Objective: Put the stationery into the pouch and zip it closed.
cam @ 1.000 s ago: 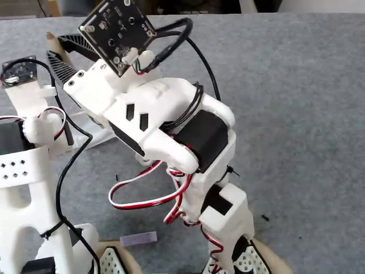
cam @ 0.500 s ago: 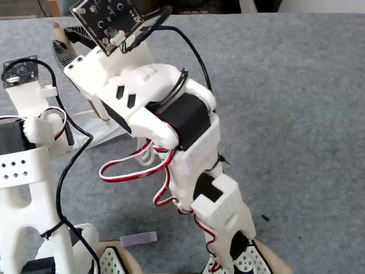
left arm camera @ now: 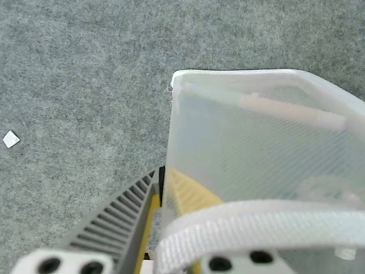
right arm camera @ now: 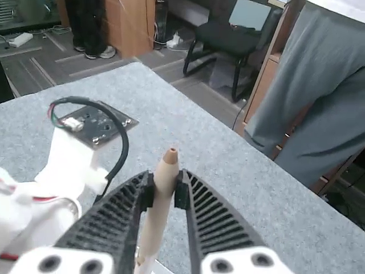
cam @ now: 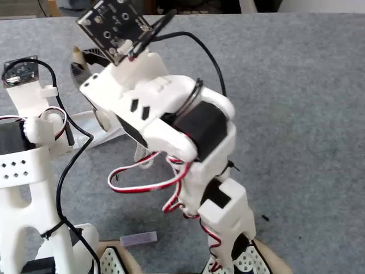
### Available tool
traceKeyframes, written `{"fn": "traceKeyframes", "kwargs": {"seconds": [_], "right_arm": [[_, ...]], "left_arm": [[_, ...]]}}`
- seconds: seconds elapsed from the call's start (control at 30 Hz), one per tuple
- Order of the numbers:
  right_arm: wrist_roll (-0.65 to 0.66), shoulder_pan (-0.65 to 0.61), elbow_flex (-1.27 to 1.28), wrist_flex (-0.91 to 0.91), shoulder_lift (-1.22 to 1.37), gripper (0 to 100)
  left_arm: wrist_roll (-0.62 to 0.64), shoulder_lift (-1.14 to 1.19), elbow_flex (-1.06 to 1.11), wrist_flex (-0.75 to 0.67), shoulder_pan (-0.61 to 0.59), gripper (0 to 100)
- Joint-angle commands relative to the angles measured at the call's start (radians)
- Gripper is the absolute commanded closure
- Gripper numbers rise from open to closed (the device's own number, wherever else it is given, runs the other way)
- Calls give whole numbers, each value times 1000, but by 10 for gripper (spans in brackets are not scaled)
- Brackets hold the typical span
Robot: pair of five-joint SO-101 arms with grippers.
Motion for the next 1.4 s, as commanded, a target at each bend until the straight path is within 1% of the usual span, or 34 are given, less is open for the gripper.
{"fn": "traceKeyframes", "kwargs": {"seconds": [0.0,0.23,0.53,0.7,1.17,1.27,1.37], "right_arm": [[14,9,-27,25,-77,986],[14,9,-27,40,-131,985],[14,9,-25,40,-134,978],[14,9,-25,40,-133,871],[14,20,-27,40,-137,877],[6,126,-27,40,-134,877],[-5,290,5,41,-130,877]], "left_arm": [[-2,6,-7,11,7,971],[2,6,-8,11,2,971],[3,6,-8,9,2,971],[3,6,-8,6,2,971],[3,6,-8,6,2,971],[3,6,-8,6,2,971],[5,6,-8,5,1,971]]}}
